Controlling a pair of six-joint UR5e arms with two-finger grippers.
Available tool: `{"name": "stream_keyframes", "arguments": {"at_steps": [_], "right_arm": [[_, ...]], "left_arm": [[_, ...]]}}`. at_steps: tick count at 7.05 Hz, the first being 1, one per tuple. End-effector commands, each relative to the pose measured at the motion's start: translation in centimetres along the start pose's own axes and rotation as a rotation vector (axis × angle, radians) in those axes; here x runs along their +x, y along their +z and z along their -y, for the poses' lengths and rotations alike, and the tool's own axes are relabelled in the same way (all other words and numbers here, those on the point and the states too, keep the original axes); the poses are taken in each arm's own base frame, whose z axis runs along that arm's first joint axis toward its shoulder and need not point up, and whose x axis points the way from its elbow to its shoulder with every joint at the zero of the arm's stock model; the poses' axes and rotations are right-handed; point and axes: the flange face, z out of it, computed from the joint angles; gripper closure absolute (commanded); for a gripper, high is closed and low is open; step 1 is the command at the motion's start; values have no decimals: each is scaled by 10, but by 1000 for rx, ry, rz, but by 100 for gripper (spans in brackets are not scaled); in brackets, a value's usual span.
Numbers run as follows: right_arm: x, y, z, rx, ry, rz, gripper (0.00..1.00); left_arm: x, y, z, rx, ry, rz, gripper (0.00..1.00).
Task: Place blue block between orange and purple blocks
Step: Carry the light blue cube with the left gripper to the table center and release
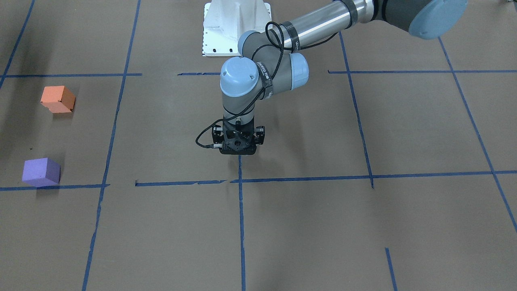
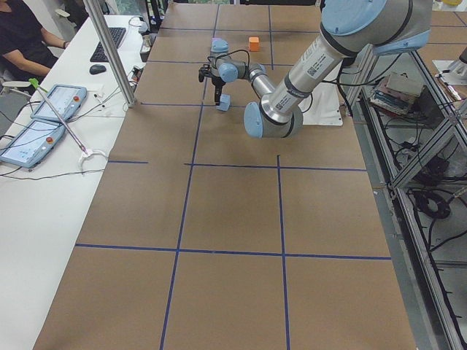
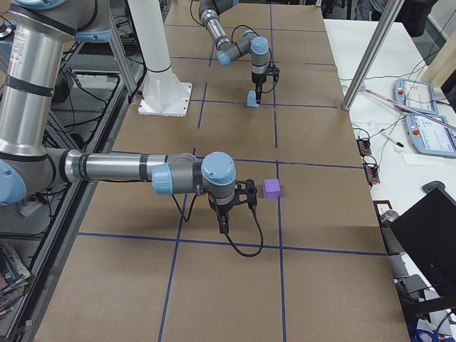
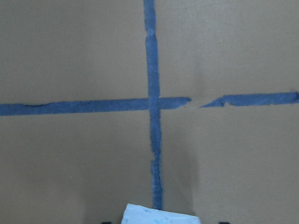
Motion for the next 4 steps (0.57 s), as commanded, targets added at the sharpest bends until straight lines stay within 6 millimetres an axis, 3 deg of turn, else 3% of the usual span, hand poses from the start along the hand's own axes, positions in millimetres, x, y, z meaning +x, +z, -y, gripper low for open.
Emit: {"name": "stream_keyframes", "arguments": {"at_steps": [1,2,3,4], "right_arm": [[-53,0,30,12,106,50,0],[-99,16,47,34,156,85,0],[-153,25,68,51,240,140,0],[-212,38,89,36,322,171,0]], "left_arm": [[-7,-31,1,32,-22,-39,0],[-17,-44,8,48,-33,-45,0],[-41,-64,-7,53,-30,-56,0],[-86,-87,-21,77,-25,-80,0]]}}
